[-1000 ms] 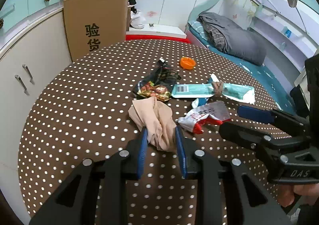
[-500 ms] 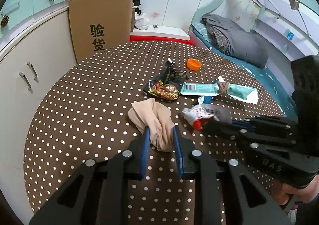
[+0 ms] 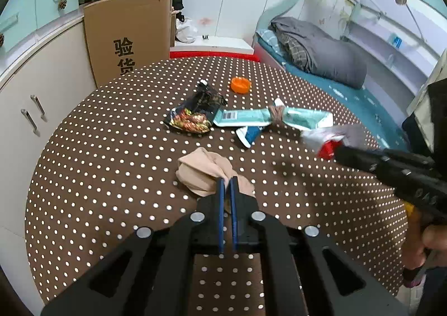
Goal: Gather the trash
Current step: 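Carry the stocking and wrapper to the wastebasket and open both grippers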
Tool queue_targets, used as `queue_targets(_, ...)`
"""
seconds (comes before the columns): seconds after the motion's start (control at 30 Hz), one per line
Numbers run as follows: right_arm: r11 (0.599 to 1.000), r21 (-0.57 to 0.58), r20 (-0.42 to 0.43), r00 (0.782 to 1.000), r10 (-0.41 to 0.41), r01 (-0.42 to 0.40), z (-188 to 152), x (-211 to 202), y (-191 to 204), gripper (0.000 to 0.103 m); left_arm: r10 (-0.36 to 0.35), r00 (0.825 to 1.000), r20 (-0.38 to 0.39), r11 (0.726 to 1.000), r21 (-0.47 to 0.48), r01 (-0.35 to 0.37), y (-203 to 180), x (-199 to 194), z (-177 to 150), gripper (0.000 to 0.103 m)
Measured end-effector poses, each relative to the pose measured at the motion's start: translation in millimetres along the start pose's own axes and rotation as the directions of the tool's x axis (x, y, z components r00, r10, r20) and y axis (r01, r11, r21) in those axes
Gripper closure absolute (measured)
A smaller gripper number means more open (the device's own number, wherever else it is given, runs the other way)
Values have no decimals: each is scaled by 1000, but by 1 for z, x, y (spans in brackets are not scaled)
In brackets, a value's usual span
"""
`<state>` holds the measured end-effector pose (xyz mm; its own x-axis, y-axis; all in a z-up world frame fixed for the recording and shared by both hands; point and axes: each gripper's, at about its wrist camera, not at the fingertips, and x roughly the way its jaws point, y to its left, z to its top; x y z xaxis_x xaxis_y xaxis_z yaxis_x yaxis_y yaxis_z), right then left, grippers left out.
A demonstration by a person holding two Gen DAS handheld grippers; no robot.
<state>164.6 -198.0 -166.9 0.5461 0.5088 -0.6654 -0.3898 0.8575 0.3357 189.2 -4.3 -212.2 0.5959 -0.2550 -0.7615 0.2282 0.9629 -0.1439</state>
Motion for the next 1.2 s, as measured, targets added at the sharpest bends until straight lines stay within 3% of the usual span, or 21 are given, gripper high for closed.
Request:
queue_targets(0.03,1000,6,4,1000,-4,4,-2,-4,-4,94,8,1000,-1,1000,-3,-8,-1,1,-1,97)
queue_targets(0.1,1000,15,9,1000,-10,10,-5,-8,-8,94,23,1000,-6,999,-29,-23,3,3,-3,81)
queue_targets(0.17,1000,24,13,1000,-14,14,-7,-13,-13,94,69,998,0,995,-70,-69,9,4,-3,27)
queue_targets(0.2,1000,27,14,1000,-16,15,-8,-14,-14,94,81,997,12,993,-84,-80,12,3,-3,23)
queue_targets(0.33,999,38,29,999,-14,13,-11,-22,-20,94,89,996,2,992,-88,-88,14,12,1,24)
queue_targets(0.37,999,41,34,999,-13,12,-11,-23,-20,94,85,996,-4,993,-78,-85,12,15,2,40)
queue_targets(0.43,999,45,44,999,-14,12,-12,-27,-22,94,66,998,-18,996,-52,-67,5,21,3,55)
queue_targets(0.47,999,49,51,999,-14,12,-12,-30,-23,94,57,998,-17,998,-38,-58,1,22,4,72)
queue_targets(0.53,998,57,67,998,-15,11,-12,-37,-29,94,43,999,-20,999,-28,-44,-3,20,6,77)
queue_targets(0.57,998,60,74,997,-18,14,-12,-41,-31,94,43,999,-15,999,-18,-44,-7,19,7,86)
queue_targets(0.97,986,150,173,981,-93,67,-18,-102,-93,94,-78,997,28,993,86,75,-81,5,24,89)
queue_targets(1.2,960,245,219,956,-193,137,-33,-148,-147,94,-216,974,73,962,184,200,-158,-10,49,89)
